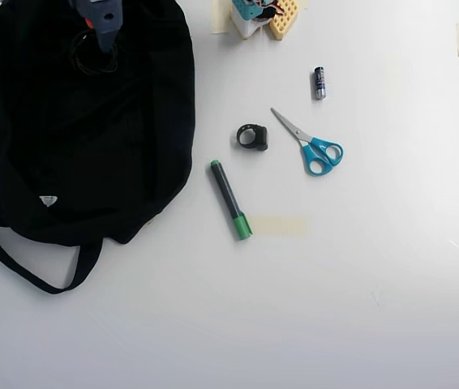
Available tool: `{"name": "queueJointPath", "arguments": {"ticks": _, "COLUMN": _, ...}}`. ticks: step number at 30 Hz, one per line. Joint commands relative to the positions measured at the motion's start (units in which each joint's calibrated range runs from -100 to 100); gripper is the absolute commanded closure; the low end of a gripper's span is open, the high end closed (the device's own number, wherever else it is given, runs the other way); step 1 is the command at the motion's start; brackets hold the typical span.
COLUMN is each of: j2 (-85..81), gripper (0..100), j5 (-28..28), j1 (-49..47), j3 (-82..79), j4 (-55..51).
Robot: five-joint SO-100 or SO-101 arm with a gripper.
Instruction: Put the cable into the black bag
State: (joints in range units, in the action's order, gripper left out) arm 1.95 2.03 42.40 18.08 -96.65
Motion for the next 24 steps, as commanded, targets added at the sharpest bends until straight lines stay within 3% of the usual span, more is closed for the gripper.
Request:
{"name": "queueJointPath", "arguments": {"ticks": 1, "j2": -10.42, "gripper": 80, "j5": 0.12, "j1": -13.52, "j3": 1.33, "j4": -2.32}}
{"name": "queueJointPath", "arguments": {"ticks": 6, "j2": -15.98, "gripper": 81, "j5": 2.17, "j1": -34.92, "j3": 1.24, "j4": -2.32}}
{"name": "queueJointPath", "arguments": {"ticks": 9, "j2": -15.98, "gripper": 98, "j5": 3.43, "j1": -42.92, "j3": 1.24, "j4": -2.32}}
{"name": "queueJointPath", "arguments": {"ticks": 24, "j2": -21.87, "gripper": 98, "j5": 4.00, "j1": -52.12, "j3": -1.55, "j4": -2.23}}
